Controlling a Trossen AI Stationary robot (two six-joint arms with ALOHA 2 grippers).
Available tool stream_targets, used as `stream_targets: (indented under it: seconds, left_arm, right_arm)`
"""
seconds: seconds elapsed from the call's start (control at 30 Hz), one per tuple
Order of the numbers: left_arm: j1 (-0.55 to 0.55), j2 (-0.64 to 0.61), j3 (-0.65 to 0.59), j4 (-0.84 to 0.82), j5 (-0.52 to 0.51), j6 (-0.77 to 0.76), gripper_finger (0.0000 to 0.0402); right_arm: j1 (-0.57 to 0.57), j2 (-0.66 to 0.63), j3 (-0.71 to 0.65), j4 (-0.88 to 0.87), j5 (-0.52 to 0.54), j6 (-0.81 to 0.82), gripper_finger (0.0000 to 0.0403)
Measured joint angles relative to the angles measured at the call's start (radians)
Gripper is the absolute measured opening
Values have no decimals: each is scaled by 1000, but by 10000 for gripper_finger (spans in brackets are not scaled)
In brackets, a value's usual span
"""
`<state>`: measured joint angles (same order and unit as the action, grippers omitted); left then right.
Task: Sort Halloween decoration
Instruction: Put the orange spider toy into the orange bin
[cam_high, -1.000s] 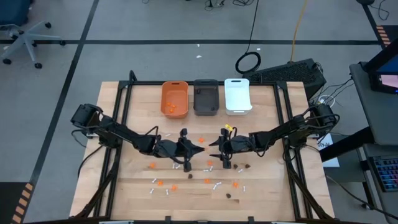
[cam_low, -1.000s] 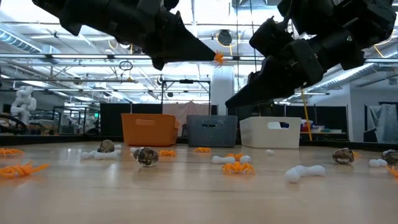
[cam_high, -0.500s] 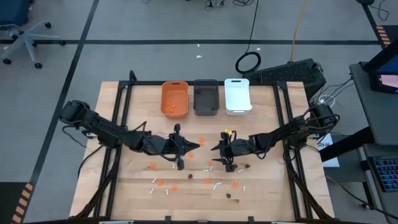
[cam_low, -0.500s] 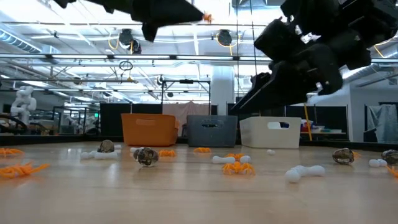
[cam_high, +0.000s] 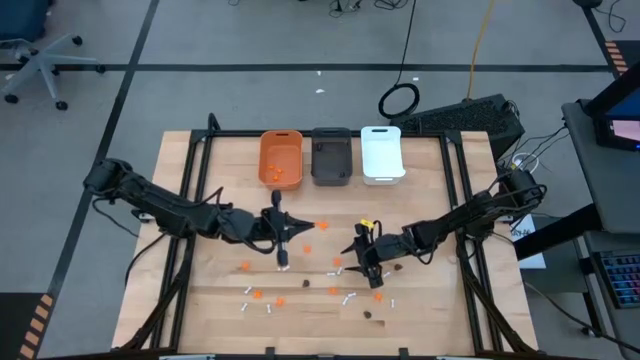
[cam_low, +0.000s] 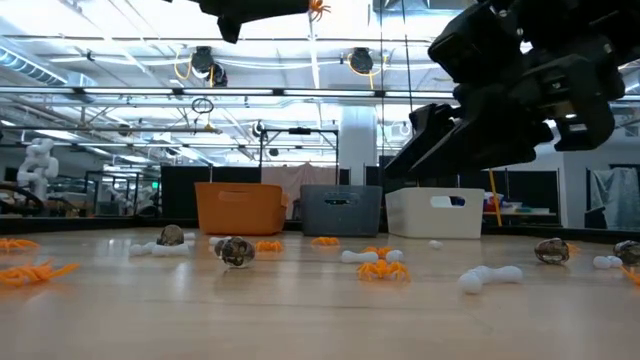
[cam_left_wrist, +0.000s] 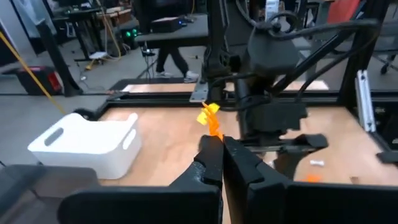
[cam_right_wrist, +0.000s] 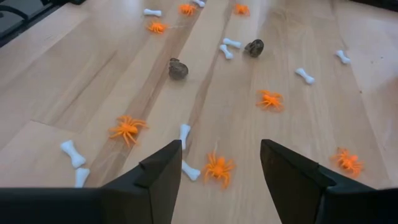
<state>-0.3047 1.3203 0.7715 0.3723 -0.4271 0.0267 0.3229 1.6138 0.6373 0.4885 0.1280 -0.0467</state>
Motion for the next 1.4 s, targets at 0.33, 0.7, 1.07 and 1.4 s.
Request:
stream_targets:
  seconds: [0.33, 0.7, 1.07, 1.4]
  left_arm:
    - [9, 1, 0, -18, 0, 288, 0]
    - [9, 1, 0, -16, 0, 612, 0]
    - [9, 1, 0, -16, 0, 752, 0]
    - [9, 1, 0, -6, -1, 646, 0]
  right_arm:
    - [13, 0, 0, -7, 1, 0, 203]
    - [13, 0, 0, -7, 6, -47, 203]
    - [13, 0, 0, -8, 8, -26, 203]
    - [13, 0, 0, -8, 9, 8, 203]
